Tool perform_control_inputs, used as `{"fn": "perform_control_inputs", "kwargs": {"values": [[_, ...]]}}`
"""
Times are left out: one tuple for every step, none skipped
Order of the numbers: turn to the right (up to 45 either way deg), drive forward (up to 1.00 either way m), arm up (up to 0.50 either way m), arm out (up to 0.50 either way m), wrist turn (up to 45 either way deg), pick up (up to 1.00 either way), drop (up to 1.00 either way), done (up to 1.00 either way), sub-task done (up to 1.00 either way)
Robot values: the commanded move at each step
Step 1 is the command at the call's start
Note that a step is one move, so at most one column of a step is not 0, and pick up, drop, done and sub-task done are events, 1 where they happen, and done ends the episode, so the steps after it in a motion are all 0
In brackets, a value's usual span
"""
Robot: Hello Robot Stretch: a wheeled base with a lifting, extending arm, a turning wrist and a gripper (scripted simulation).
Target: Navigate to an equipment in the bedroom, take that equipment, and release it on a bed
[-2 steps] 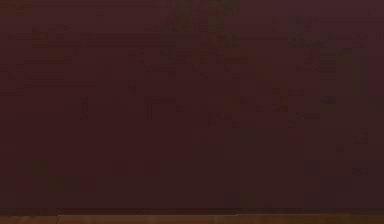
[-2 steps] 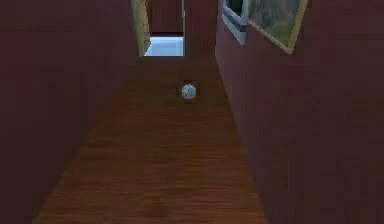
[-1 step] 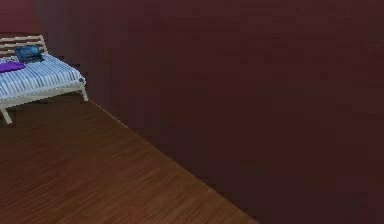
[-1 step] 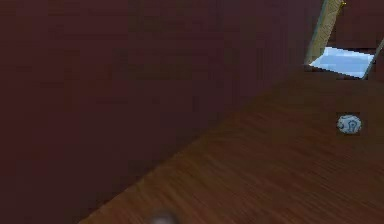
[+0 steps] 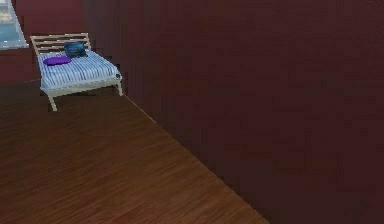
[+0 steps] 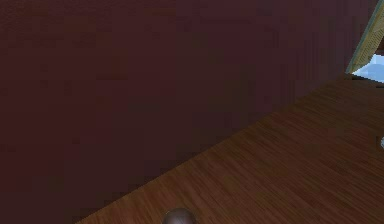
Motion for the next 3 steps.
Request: {"fn": "perform_control_inputs", "kwargs": {"values": [[0.0,0.00,0.20,0.00,0.0,0.00,0.00,0.00,0.00],[0.0,0.00,0.00,0.22,0.0,0.00,0.00,0.00,0.00],[0.0,0.00,0.00,0.02,0.0,0.00,0.00,0.00,0.00]]}}
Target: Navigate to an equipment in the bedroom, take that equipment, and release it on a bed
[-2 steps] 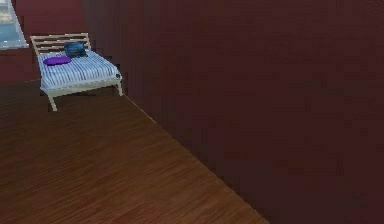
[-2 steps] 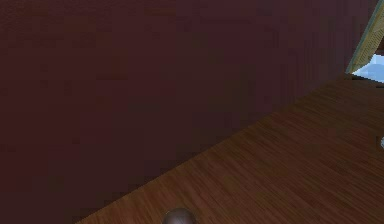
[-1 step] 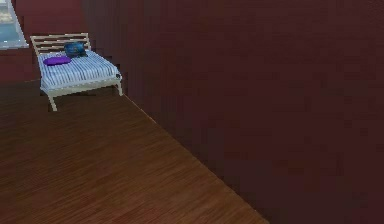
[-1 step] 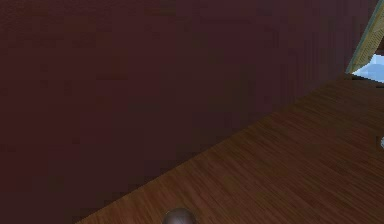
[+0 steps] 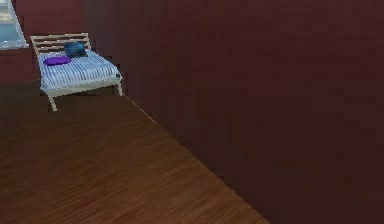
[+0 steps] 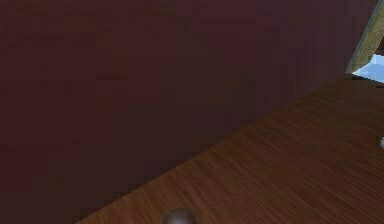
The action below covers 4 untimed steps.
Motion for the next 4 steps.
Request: {"fn": "perform_control_inputs", "kwargs": {"values": [[0.0,0.00,0.00,0.00,45.0,0.00,0.00,0.00,0.00],[0.0,0.00,0.00,0.00,45.0,0.00,0.00,0.00,0.00],[0.0,0.00,0.00,0.00,45.0,0.00,0.00,0.00,0.00],[0.0,0.00,0.00,0.00,33.0,0.00,0.00,0.00,0.00]]}}
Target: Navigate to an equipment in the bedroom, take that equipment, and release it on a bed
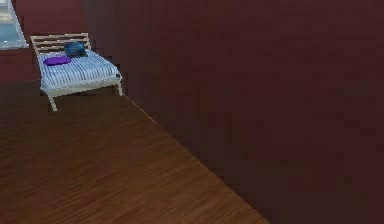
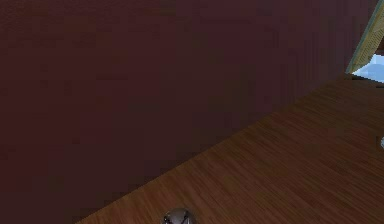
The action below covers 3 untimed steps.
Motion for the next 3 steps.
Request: {"fn": "perform_control_inputs", "kwargs": {"values": [[0.0,0.00,-0.30,0.00,0.0,0.00,0.00,0.00,0.00],[0.0,0.00,0.00,0.00,0.0,1.00,0.00,0.00,0.00],[0.0,0.00,0.10,0.00,0.0,0.00,0.00,0.00,0.00]]}}
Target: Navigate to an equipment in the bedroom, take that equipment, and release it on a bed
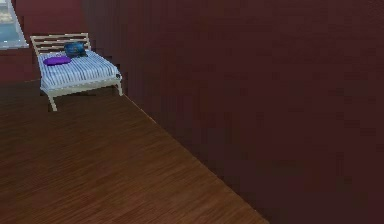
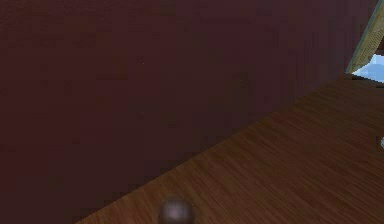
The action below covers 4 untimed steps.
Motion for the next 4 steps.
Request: {"fn": "perform_control_inputs", "kwargs": {"values": [[0.0,0.00,0.50,0.00,0.0,0.00,0.00,0.00,0.00],[0.0,0.00,0.38,0.00,0.0,0.00,0.00,0.00,0.00],[0.0,0.00,0.00,0.00,-45.0,0.00,0.00,0.00,0.00],[0.0,0.00,0.00,0.00,-45.0,0.00,0.00,0.00,0.00]]}}
